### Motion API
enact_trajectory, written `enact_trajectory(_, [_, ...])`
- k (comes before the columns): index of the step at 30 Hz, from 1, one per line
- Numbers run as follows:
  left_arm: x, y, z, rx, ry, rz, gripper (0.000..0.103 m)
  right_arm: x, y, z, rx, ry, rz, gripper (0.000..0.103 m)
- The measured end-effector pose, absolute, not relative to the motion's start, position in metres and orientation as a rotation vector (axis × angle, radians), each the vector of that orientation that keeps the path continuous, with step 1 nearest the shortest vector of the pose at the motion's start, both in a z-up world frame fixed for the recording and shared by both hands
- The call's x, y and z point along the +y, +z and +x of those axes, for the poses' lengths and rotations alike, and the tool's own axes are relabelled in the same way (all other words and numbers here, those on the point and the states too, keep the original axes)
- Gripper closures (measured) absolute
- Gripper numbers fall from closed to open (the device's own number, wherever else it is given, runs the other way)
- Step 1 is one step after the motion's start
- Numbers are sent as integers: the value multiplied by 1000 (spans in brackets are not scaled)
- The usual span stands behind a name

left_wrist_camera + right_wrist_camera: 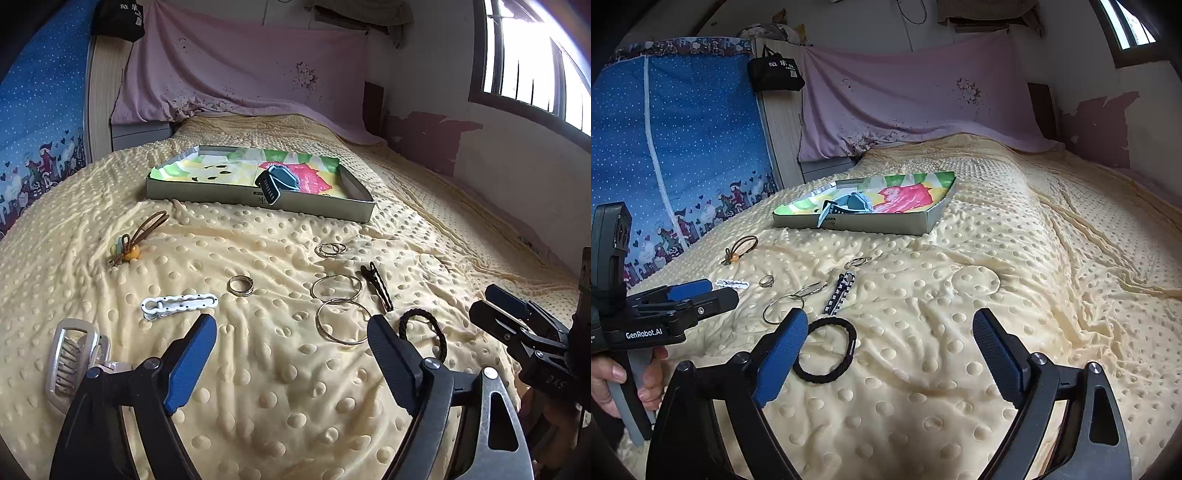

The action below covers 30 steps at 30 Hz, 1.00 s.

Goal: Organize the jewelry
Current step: 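Grasp the silver hoop earrings with the left gripper while the right gripper grasps the black hair tie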

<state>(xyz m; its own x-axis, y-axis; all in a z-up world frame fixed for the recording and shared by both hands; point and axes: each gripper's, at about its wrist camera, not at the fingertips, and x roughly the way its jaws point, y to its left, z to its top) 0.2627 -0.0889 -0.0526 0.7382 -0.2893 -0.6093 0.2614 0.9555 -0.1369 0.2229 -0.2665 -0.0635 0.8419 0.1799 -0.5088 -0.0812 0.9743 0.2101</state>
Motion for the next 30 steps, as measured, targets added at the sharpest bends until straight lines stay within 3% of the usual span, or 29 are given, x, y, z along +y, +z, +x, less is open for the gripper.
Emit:
enact_trajectory(3, [-93, -56, 267, 691, -351, -45, 40, -264, -68, 225, 563, 168, 186, 38])
enact_trajectory(6, [-98, -63, 274, 724, -387, -48, 55, -260, -72, 229, 581, 200, 183, 52])
enact_trajectory(9, [-101, -70, 282, 763, -408, -55, 64, -255, -76, 233, 596, 226, 180, 59])
enact_trajectory(13, [-103, -76, 290, 795, -430, -73, 66, -247, -83, 240, 626, 259, 168, 72])
enact_trajectory(17, [-106, -83, 303, 836, -440, -90, 69, -241, -92, 248, 674, 276, 165, 75])
enact_trajectory(24, [-98, -82, 307, 850, -441, -156, 98, -241, -95, 251, 685, 295, 187, 96])
enact_trajectory(30, [-93, -64, 292, 798, -429, -172, 100, -241, -80, 245, 621, 303, 190, 98])
